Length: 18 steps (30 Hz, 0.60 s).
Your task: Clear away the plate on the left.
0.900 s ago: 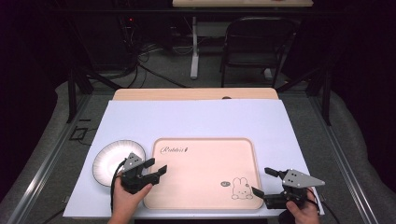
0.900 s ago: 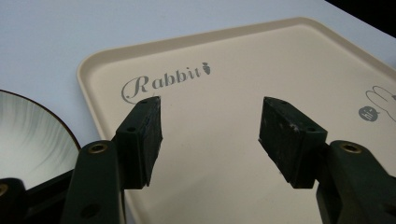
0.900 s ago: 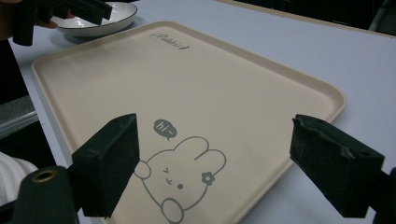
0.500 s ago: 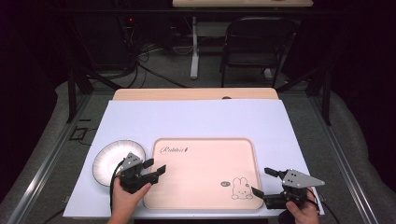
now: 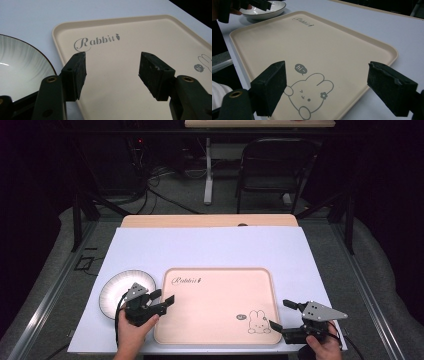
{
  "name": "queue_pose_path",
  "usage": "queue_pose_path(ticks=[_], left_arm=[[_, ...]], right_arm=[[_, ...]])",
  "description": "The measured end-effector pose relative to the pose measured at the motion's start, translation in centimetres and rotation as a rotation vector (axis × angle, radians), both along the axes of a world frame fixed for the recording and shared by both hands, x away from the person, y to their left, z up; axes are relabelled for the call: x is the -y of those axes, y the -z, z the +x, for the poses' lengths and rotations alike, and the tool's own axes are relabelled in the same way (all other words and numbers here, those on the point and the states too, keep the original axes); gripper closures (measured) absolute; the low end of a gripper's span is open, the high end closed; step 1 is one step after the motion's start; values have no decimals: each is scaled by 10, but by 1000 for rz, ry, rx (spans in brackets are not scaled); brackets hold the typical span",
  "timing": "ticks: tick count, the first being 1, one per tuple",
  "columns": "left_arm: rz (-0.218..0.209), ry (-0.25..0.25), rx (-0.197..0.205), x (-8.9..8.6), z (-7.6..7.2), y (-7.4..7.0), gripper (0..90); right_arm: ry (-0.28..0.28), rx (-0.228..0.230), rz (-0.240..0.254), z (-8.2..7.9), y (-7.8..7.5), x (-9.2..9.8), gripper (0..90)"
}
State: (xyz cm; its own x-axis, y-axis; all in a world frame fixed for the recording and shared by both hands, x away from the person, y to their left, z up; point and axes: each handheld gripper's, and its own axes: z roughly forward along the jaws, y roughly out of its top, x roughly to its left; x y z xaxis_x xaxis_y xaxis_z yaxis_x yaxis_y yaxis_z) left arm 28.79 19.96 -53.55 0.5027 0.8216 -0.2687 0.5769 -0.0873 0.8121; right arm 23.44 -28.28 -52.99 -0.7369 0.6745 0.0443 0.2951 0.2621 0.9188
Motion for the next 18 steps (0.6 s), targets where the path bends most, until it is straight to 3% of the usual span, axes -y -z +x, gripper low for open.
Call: queue_pose_path(ticks=[18], left_arm=[[-55,-136,-5,-38,1,-6,381]], right_arm=[[0,0,1,0,0,0,152]])
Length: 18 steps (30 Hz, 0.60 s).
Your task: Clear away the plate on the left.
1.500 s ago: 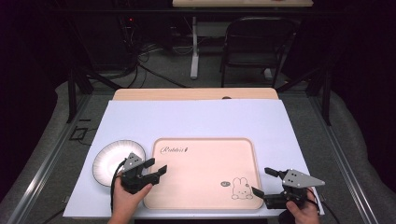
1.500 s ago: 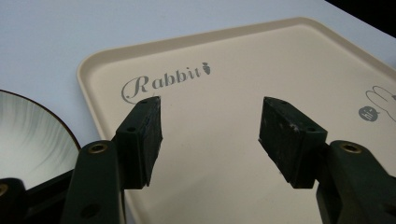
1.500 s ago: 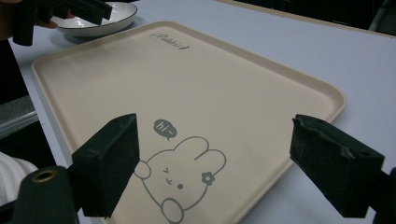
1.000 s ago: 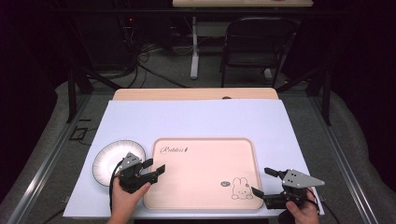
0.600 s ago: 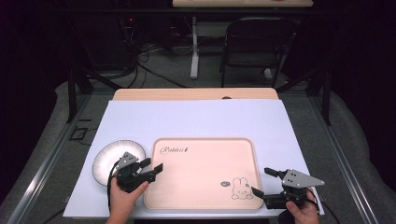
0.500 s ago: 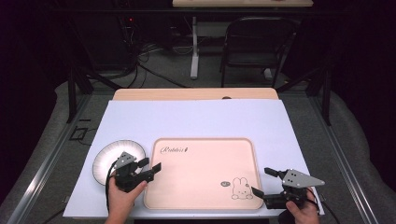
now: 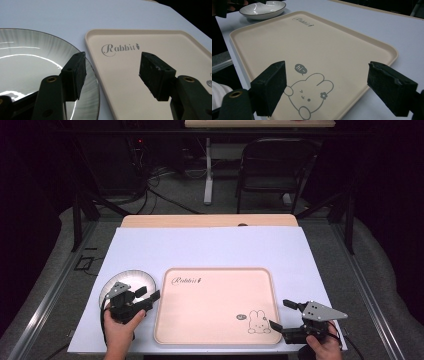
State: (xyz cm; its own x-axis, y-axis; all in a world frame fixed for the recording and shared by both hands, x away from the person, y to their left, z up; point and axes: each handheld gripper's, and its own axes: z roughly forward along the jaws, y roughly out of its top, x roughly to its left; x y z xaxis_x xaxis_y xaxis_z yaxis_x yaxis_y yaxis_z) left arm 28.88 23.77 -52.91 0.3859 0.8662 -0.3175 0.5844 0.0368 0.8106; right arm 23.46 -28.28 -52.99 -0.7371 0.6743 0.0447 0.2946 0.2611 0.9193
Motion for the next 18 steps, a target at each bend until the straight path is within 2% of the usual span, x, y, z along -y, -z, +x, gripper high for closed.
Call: queue_pose_path(ticks=[18], left_arm=[[-54,-131,-4,-42,-2,-2,381]], right_arm=[[0,0,-1,0,0,0,152]])
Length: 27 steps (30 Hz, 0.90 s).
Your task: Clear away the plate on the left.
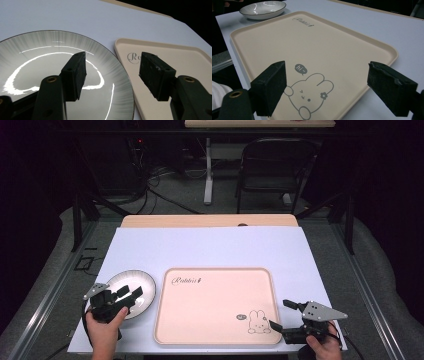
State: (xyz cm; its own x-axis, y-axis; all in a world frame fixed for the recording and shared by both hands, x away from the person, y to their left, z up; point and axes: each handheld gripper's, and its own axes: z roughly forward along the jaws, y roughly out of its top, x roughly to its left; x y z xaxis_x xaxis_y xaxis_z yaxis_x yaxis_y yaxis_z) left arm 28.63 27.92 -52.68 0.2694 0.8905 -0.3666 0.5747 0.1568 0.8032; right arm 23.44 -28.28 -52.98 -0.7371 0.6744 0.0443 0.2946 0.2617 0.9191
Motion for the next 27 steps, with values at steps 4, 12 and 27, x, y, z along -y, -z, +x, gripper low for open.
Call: queue_pose_path(ticks=[4,12,27], left_arm=[[-7,-10,-7,-5,0,0,380],[-5,-45,-35,-14,4,-4,379],[-27,-107,-157,-46,20,-13,379]], right_arm=[[0,1,0,0,0,0,152],[1,0,0,0,0,0,152],[1,1,-2,0,0,0,152]])
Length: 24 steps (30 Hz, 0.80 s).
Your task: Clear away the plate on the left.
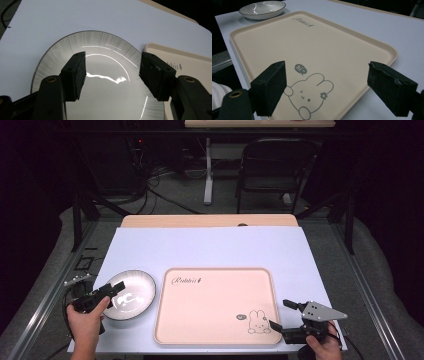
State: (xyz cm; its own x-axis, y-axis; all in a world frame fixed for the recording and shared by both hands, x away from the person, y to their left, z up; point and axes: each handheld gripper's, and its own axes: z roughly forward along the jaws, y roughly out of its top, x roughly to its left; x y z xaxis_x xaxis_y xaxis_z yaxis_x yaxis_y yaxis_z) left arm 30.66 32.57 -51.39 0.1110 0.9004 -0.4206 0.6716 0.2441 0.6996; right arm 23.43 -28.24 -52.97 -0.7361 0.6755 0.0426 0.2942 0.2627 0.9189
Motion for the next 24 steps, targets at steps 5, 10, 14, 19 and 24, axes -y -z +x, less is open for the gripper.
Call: queue_pose_path(ticks=[5,10,14,19,24], left_arm=[[7,-22,-25,-11,4,-1,381],[11,-29,-41,-16,6,-1,381],[12,-36,-62,-20,7,1,381],[11,-50,-91,-25,8,4,380],[2,-75,-119,-33,9,9,381]], right_arm=[[0,-1,0,0,0,0,152],[0,-1,-1,0,0,0,152],[0,-1,0,0,0,0,152],[1,-2,1,0,0,0,152],[2,-4,1,0,0,0,152]])
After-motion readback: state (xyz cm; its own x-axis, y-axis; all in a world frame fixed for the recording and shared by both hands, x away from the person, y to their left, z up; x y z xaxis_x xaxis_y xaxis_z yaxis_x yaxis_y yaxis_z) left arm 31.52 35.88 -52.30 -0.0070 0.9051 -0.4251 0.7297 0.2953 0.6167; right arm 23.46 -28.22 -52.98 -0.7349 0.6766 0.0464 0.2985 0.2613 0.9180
